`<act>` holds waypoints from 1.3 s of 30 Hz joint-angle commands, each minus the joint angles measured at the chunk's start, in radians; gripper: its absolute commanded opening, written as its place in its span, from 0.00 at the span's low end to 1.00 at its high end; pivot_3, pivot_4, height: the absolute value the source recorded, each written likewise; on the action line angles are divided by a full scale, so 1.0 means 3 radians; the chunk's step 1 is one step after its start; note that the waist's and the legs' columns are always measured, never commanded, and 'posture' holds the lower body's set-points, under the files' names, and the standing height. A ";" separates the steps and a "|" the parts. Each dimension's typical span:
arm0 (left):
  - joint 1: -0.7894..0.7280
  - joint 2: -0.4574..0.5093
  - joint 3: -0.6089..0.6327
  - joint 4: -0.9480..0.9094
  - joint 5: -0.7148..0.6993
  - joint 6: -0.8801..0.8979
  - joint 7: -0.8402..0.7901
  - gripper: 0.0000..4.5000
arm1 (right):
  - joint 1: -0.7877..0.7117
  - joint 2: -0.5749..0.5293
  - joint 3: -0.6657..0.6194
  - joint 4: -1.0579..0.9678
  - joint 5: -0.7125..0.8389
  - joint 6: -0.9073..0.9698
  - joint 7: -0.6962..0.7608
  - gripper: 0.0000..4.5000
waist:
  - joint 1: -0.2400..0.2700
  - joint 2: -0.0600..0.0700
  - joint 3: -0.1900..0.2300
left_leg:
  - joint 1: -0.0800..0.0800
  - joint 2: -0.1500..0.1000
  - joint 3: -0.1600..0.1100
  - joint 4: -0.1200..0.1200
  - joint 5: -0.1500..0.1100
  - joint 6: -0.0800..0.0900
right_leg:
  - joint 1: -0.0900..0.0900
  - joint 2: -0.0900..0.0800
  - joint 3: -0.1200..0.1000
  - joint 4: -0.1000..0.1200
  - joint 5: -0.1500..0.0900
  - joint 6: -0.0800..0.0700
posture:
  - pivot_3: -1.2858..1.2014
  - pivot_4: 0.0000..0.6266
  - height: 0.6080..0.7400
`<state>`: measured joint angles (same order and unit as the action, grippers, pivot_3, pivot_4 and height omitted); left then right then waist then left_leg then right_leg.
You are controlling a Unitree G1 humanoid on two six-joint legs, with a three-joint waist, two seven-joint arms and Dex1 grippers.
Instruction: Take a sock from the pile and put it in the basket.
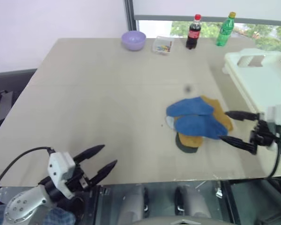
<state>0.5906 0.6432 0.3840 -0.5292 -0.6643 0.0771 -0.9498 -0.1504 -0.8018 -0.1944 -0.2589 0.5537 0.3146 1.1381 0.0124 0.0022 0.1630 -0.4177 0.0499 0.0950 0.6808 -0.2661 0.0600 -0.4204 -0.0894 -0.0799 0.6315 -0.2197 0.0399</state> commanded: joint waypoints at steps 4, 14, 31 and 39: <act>-0.0296 0.0275 0.0257 -0.0034 -0.0239 0.0162 -0.0207 0.80 | -0.1203 0.0301 0.1008 0.0804 -0.1035 0.0226 -0.0578 0.99 | -0.0001 0.0000 0.0002 | 0.0000 -0.0003 0.0002 0.0002 0.0001 0.0000 | -0.0002 0.0001 0.0000 0.0004 0.0007 -0.0010 | 0.52 0.24 0.95; -0.0576 0.0283 0.0365 -0.0115 -0.0355 0.0380 -0.0116 0.80 | -0.1882 0.0716 0.1411 0.1613 -0.1464 0.0047 -0.0564 0.99 | -0.0008 0.0000 0.0002 | -0.0048 -0.0013 0.0010 0.0009 0.0020 -0.0001 | -0.0038 0.0007 0.0001 0.0005 0.0019 0.0000 | 0.52 0.24 0.95; -0.0547 0.0213 0.0283 -0.0118 -0.0246 0.0377 -0.0189 0.80 | -0.2027 0.0862 0.1458 0.1779 -0.1570 0.0261 -0.0514 0.02 | -0.0047 0.0000 0.0002 | -0.0039 -0.0011 0.0010 0.0013 0.0026 -0.0011 | -0.0039 0.0008 0.0002 0.0032 0.0015 -0.0005 | 0.52 0.24 0.95; -0.0546 0.0188 0.0263 -0.0086 -0.0196 0.0368 -0.0256 0.80 | -0.1968 0.0886 0.1429 0.1613 -0.1523 0.0351 -0.0522 0.02 | -0.0084 0.0000 0.0002 | -0.0040 -0.0011 0.0008 0.0014 0.0026 -0.0011 | -0.0039 0.0008 0.0003 0.0032 0.0017 -0.0002 | 0.52 0.24 0.95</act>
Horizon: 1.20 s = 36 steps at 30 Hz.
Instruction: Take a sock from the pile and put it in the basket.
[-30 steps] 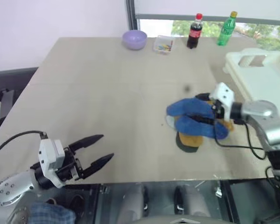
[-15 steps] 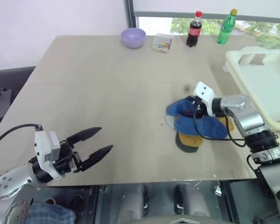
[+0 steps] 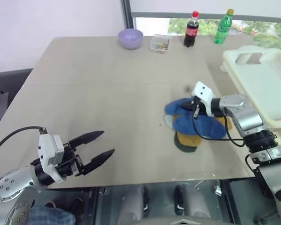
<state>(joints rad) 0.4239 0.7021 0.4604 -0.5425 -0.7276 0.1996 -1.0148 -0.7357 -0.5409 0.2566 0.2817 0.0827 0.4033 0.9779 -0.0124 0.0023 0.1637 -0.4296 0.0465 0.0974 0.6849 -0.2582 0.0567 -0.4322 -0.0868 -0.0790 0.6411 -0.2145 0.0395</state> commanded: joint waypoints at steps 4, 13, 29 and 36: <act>-0.0006 -0.0006 0.0014 -0.0029 0.0016 -0.0032 -0.0054 0.80 | -0.0022 0.0081 -0.0043 -0.0359 0.0097 0.0171 0.0028 0.02 | -0.0003 0.0000 0.0000 | 0.0000 0.0001 -0.0001 0.0000 0.0000 0.0000 | 0.0000 0.0000 0.0000 0.0001 0.0000 0.0000 | 0.52 0.24 0.95; -0.0116 0.0058 0.0104 0.0119 0.0059 -0.0028 -0.0091 0.80 | -0.0016 0.0722 0.0383 -0.0796 0.0032 0.0688 -0.0240 0.02 | -0.0009 0.0000 0.0000 | 0.0001 0.0003 -0.0001 0.0000 0.0001 -0.0003 | -0.0002 0.0002 0.0001 0.0005 0.0000 0.0000 | 0.52 0.24 0.95; -0.0188 0.0132 0.0164 0.0189 0.0074 0.0014 -0.0158 0.80 | -0.0304 0.1611 0.0541 -0.0958 0.0145 0.1378 -0.0700 0.59 | -0.0009 -0.0016 -0.0010 | -0.0002 0.0007 -0.0004 -0.0001 0.0003 -0.0009 | -0.0003 0.0000 -0.0001 0.0005 -0.0001 -0.0003 | 0.52 0.24 0.95; -0.0302 0.0117 0.0054 0.0292 0.0132 0.0008 -0.0191 0.80 | -0.0106 0.1207 0.0533 -0.0667 0.0083 0.1262 -0.0769 0.59 | -0.0034 -0.0017 -0.0010 | 0.0001 0.0001 0.0001 -0.0001 0.0004 -0.0009 | -0.0004 0.0004 -0.0001 0.0006 0.0000 -0.0002 | 0.52 0.24 0.95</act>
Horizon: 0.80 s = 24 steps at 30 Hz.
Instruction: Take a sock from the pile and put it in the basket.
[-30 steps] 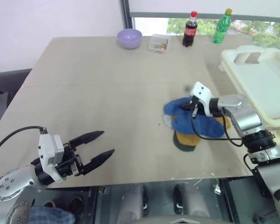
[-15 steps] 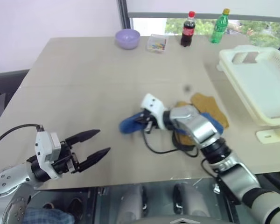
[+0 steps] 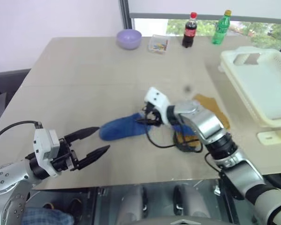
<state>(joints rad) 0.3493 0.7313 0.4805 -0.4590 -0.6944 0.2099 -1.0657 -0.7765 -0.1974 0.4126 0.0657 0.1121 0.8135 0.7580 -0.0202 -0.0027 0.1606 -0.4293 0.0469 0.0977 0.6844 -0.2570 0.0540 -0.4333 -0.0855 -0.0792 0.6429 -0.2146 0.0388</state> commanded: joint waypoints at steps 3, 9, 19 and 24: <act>-0.0092 0.0027 -0.0034 0.0039 0.0030 -0.0024 -0.0032 0.80 | 0.0099 0.0075 0.0081 0.0088 -0.0033 -0.0138 -0.0015 0.59 | -0.0043 0.0001 0.0000 | 0.0000 0.0003 0.0001 -0.0001 0.0001 -0.0001 | -0.0001 0.0004 -0.0001 0.0001 0.0000 0.0000 | 0.52 0.24 0.95; -0.0092 0.0037 -0.0014 0.0039 0.0026 -0.0014 -0.0050 0.80 | 0.0178 0.0008 0.0180 -0.0031 -0.0059 -0.0246 0.0084 0.12 | -0.0058 0.0000 0.0000 | 0.0000 0.0007 -0.0005 -0.0001 0.0001 -0.0001 | 0.0000 0.0001 0.0000 0.0001 0.0000 0.0000 | 0.52 0.24 0.95; -0.0062 0.0016 -0.0034 0.0005 0.0028 -0.0009 -0.0027 0.80 | 0.0403 -0.0429 0.0613 -0.0514 0.0016 -0.0526 0.0800 0.03 | -0.0055 -0.0001 -0.0001 | 0.0001 0.0010 -0.0007 -0.0001 0.0001 -0.0001 | 0.0001 0.0001 0.0000 0.0000 0.0000 0.0000 | 0.52 0.24 0.95; -0.0080 0.0015 -0.0056 0.0017 0.0037 -0.0013 -0.0028 0.80 | 0.0436 -0.0508 0.0623 -0.0558 0.0030 -0.0497 0.0913 0.03 | -0.0051 -0.0001 -0.0001 | 0.0003 0.0013 -0.0006 -0.0001 0.0001 -0.0001 | 0.0001 0.0001 -0.0001 0.0002 -0.0001 -0.0001 | 0.52 0.24 0.95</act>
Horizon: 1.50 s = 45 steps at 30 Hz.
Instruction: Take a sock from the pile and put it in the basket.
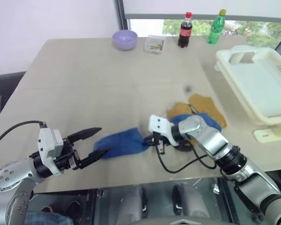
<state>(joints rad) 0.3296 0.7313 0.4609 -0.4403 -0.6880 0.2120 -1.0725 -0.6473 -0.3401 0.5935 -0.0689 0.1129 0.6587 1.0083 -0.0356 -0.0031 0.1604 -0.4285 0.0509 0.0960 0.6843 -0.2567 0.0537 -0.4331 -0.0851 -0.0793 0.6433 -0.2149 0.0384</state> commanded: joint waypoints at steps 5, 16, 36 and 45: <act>-0.0059 0.0026 -0.0020 -0.0007 0.0032 -0.0025 -0.0023 0.80 | 0.0022 -0.0060 -0.0058 -0.0174 0.0045 0.0133 0.0008 0.22 | 0.0007 0.0000 0.0000 | -0.0001 0.0000 0.0000 0.0000 0.0000 0.0000 | 0.0000 0.0000 0.0000 0.0000 0.0000 0.0000 | 0.52 0.24 0.95; -0.0104 0.0003 -0.0095 0.0049 0.0075 -0.0068 -0.0055 0.80 | 0.0255 -0.0647 -0.0710 -0.0980 0.0230 0.0387 -0.0133 0.66 | 0.0071 0.0000 0.0000 | -0.0001 -0.0001 0.0000 0.0000 0.0000 0.0000 | -0.0001 -0.0001 0.0000 -0.0001 -0.0002 -0.0003 | 0.52 0.24 0.95; -0.0247 0.0011 -0.0227 0.0147 0.0021 0.0015 -0.0154 0.80 | 0.0402 -0.1218 -0.0891 -0.0667 -0.0185 -0.0151 -0.0277 0.07 | 0.0079 -0.0001 0.0001 | -0.0002 -0.0007 -0.0001 0.0001 0.0000 0.0002 | 0.0000 -0.0002 0.0000 -0.0002 -0.0002 -0.0001 | 0.52 0.24 0.95; -0.0248 0.0001 -0.0226 0.0145 0.0011 0.0025 -0.0178 0.80 | 0.0409 -0.1267 -0.0930 -0.0691 -0.0176 -0.0125 -0.0234 0.01 | 0.0080 -0.0001 0.0001 | -0.0003 -0.0007 -0.0002 0.0001 0.0000 0.0002 | 0.0000 -0.0002 -0.0001 -0.0002 -0.0002 -0.0001 | 0.52 0.24 0.95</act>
<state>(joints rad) 0.2540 0.7296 0.3827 -0.3808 -0.6710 0.2257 -1.1180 -0.5147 -0.7087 0.3441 -0.2561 0.0565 0.6260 0.9331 -0.0117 -0.0033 0.1606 -0.4293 0.0487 0.0955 0.6847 -0.2567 0.0542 -0.4330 -0.0858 -0.0796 0.6427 -0.2153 0.0381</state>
